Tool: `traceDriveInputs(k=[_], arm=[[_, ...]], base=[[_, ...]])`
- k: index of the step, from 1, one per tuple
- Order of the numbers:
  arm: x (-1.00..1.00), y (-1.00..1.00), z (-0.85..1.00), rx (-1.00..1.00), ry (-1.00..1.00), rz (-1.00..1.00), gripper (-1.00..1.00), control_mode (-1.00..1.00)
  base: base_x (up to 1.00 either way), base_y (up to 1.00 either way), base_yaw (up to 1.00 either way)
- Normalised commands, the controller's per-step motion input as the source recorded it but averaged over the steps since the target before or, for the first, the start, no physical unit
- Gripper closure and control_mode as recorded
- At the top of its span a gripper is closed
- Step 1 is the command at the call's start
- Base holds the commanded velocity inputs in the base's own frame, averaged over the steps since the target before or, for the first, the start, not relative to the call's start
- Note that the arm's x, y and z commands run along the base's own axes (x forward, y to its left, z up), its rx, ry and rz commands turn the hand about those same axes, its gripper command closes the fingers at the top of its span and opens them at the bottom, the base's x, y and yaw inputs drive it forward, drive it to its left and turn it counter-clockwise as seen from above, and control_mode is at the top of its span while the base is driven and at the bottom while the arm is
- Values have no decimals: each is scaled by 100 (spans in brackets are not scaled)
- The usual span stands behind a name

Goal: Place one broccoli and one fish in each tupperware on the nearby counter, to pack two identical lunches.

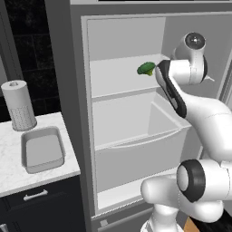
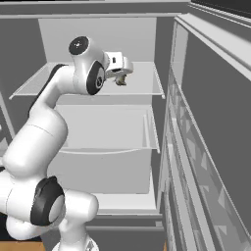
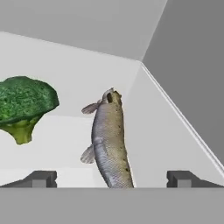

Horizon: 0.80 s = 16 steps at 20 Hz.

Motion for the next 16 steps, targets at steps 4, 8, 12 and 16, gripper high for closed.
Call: traceDriveInputs(k=[4,8,12,16], arm=[[44,-9,-12,4,7,4,-100,-100],[45,-6,-32,0,5,2,-100,-100],[30,-1,-33,0,7,0,-100,-100],[-1,0,-43,3,4,0,-100,-100]], base=[[0,0,0],[0,0,0],[0,0,0],[0,0,0]])
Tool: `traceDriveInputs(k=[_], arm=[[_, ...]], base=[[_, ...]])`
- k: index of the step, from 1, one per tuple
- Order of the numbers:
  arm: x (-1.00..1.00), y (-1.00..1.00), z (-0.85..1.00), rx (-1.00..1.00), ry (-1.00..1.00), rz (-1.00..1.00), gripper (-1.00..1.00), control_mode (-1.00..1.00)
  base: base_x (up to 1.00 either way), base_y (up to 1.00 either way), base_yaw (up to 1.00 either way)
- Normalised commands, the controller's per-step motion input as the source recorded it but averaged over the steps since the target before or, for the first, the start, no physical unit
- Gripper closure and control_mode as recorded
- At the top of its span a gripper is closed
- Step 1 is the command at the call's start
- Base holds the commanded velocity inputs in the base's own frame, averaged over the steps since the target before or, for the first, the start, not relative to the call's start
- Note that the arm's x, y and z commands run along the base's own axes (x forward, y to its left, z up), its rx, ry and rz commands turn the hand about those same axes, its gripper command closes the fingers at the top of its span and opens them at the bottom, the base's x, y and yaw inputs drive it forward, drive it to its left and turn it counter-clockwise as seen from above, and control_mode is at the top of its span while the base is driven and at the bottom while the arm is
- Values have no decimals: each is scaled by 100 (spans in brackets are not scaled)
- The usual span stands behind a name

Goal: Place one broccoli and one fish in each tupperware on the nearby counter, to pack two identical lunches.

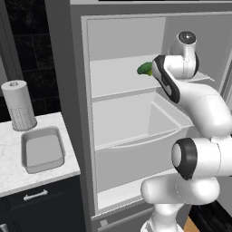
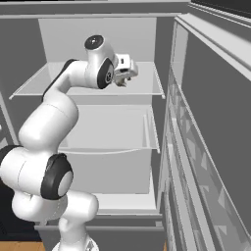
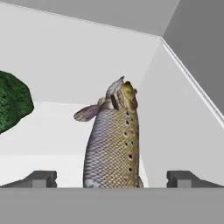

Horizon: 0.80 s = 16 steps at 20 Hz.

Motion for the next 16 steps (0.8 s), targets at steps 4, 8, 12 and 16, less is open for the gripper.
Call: traceDriveInputs(k=[4,8,12,16], arm=[[-20,0,-48,7,4,0,100,-100],[-59,-8,-44,8,0,-2,100,-100],[-68,0,-27,3,0,-3,100,-100],[-93,0,-11,0,0,-4,100,-100]], base=[[0,0,0],[0,0,0],[0,0,0],[0,0,0]])
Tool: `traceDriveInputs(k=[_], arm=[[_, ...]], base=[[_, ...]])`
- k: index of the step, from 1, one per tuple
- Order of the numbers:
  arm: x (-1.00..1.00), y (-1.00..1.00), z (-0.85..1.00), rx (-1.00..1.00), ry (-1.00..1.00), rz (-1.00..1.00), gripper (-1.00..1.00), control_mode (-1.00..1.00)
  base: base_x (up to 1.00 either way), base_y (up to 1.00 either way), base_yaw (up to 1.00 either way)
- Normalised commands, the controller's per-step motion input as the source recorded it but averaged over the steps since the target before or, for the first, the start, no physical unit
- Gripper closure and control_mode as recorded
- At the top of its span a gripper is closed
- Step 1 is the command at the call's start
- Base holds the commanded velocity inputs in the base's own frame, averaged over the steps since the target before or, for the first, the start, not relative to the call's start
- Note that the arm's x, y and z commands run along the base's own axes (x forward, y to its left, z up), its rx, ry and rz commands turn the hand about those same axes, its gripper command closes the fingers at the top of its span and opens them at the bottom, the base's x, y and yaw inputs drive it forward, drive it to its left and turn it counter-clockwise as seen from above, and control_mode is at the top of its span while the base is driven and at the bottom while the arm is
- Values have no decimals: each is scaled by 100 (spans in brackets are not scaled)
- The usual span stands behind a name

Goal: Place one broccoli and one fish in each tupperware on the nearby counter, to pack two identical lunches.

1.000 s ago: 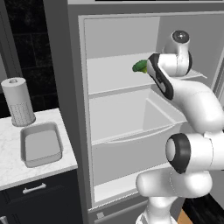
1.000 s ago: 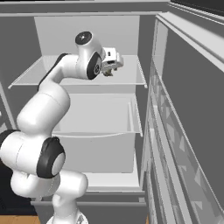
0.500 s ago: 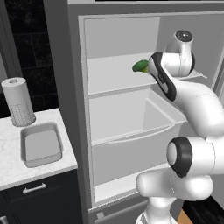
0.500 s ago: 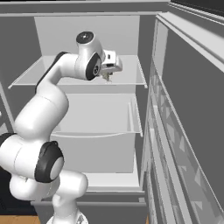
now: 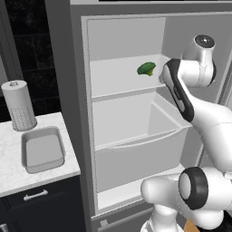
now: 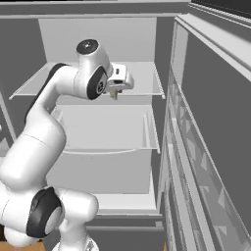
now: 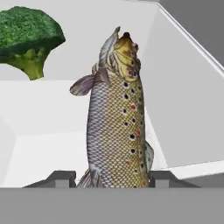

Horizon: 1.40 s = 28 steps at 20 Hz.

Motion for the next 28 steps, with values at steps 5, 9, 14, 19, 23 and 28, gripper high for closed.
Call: traceDriveInputs(k=[5,9,14,19,23,28], arm=[[-100,5,-12,0,1,-3,100,-100],[-100,16,-28,4,2,0,100,-100],[-100,72,-36,5,4,-2,100,-100],[-99,95,-46,3,1,-7,100,-100],[-74,50,-39,18,7,-14,100,-100],[-39,3,-32,28,14,-32,100,-100]], base=[[0,0,0],[0,0,0],[0,0,0],[0,0,0],[0,0,0],[0,0,0]])
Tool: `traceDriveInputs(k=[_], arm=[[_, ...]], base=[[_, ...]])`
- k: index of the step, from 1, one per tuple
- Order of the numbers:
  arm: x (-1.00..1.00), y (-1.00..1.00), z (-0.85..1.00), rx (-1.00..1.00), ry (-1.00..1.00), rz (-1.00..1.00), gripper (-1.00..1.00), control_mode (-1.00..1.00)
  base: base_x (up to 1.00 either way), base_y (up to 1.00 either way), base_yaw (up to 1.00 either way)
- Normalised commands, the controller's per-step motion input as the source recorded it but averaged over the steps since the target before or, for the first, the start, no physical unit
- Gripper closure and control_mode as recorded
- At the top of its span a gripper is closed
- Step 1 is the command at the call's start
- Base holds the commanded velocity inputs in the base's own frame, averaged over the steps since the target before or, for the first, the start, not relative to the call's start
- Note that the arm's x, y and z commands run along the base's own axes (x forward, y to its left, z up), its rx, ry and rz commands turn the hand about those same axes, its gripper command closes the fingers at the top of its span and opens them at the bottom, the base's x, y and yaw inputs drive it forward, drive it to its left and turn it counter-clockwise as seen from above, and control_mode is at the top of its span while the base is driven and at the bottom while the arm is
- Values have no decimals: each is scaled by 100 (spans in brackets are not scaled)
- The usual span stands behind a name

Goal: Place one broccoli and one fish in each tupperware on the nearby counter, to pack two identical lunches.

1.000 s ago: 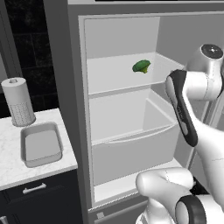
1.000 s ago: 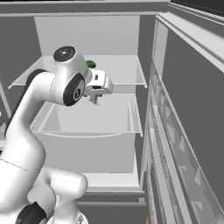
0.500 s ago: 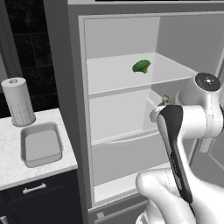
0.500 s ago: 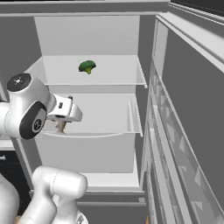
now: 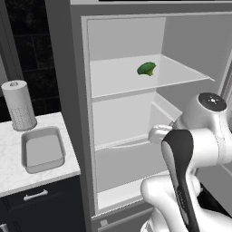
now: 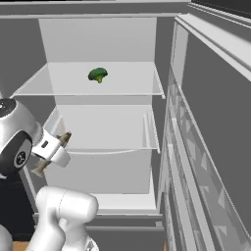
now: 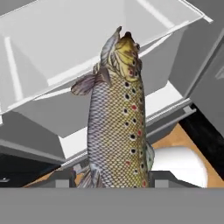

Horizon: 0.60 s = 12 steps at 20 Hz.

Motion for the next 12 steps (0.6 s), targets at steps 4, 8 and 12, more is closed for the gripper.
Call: traceDriveInputs(k=[4,8,12], arm=[[1,-11,-22,19,11,-2,100,-100],[24,-10,-41,-6,1,11,100,-100],[11,-24,-31,-16,0,11,100,-100]], base=[[0,0,0],[0,0,0],[0,0,0]])
